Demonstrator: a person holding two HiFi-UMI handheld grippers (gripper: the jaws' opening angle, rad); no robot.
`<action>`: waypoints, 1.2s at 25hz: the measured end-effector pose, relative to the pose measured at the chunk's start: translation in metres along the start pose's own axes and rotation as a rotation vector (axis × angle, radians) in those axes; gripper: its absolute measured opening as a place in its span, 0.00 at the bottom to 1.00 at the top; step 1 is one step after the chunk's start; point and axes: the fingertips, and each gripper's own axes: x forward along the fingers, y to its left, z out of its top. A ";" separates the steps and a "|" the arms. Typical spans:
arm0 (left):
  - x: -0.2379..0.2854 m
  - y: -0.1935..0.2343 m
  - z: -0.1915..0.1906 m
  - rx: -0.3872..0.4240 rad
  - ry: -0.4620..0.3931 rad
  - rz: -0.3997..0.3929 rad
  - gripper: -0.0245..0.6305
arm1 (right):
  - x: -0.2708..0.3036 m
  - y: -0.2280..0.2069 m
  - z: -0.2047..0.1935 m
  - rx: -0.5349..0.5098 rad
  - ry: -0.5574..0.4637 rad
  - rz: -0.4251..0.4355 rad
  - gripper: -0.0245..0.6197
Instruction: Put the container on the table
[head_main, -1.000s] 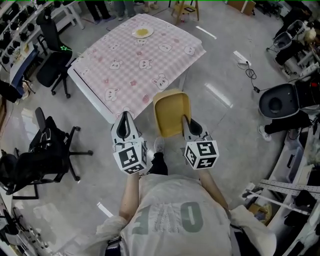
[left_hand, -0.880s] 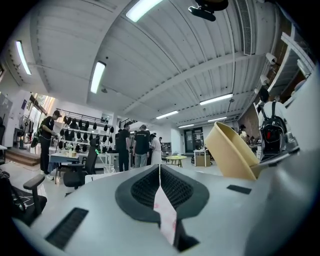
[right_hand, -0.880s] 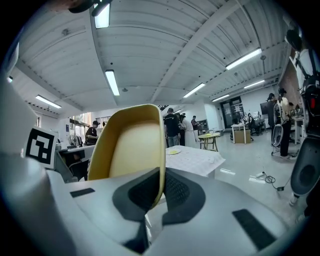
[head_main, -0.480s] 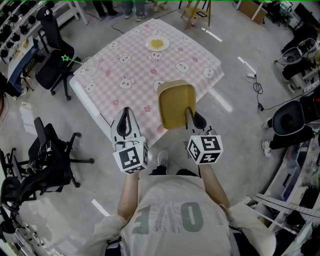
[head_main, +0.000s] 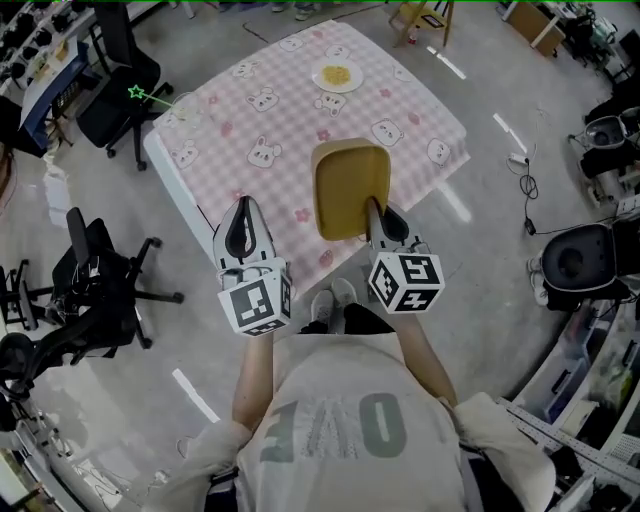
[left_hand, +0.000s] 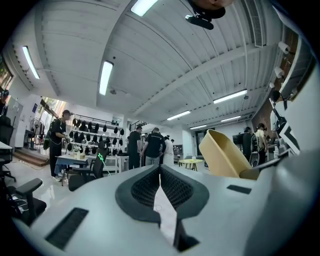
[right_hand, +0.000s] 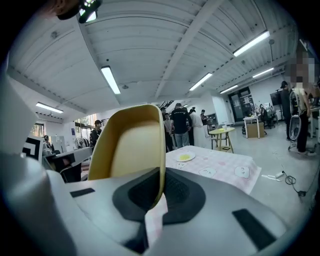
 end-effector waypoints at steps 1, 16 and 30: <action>0.000 0.000 0.000 0.000 0.000 0.011 0.08 | 0.003 0.001 0.000 0.001 0.007 0.014 0.09; 0.008 0.002 0.002 0.027 -0.006 0.081 0.08 | 0.045 -0.010 -0.007 0.010 0.119 0.076 0.09; 0.011 0.010 -0.005 0.025 0.019 0.119 0.08 | 0.130 -0.013 -0.057 0.027 0.378 0.097 0.09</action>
